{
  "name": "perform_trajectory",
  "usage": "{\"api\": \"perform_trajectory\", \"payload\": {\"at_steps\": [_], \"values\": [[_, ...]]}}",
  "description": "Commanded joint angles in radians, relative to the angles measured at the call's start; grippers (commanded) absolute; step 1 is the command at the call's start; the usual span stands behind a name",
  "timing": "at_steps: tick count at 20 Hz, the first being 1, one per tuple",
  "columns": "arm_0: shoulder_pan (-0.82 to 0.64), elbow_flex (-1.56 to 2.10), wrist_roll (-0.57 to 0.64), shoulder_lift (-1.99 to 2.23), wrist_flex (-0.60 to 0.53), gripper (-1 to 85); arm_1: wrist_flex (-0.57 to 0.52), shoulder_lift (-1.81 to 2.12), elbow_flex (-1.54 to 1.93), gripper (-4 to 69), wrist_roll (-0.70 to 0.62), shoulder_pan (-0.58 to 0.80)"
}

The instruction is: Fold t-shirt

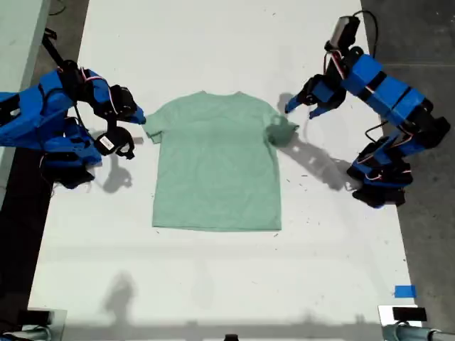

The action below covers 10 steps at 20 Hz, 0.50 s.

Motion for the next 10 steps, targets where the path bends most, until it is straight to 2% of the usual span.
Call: {"api": "perform_trajectory", "payload": {"at_steps": [1,7,10], "values": [[-0.021,-0.063,0.015,-0.002,0.017,0.0,-0.127,0.012,0.087,29.8,0.032,0.008],[-0.025,-0.054,0.020,-0.002,0.011,0.0,-0.396,0.011,0.353,29.2,0.061,0.058],[-0.029,-0.048,0.023,-0.002,0.005,0.0,-0.477,-0.032,0.397,29.1,0.052,0.087]]}}
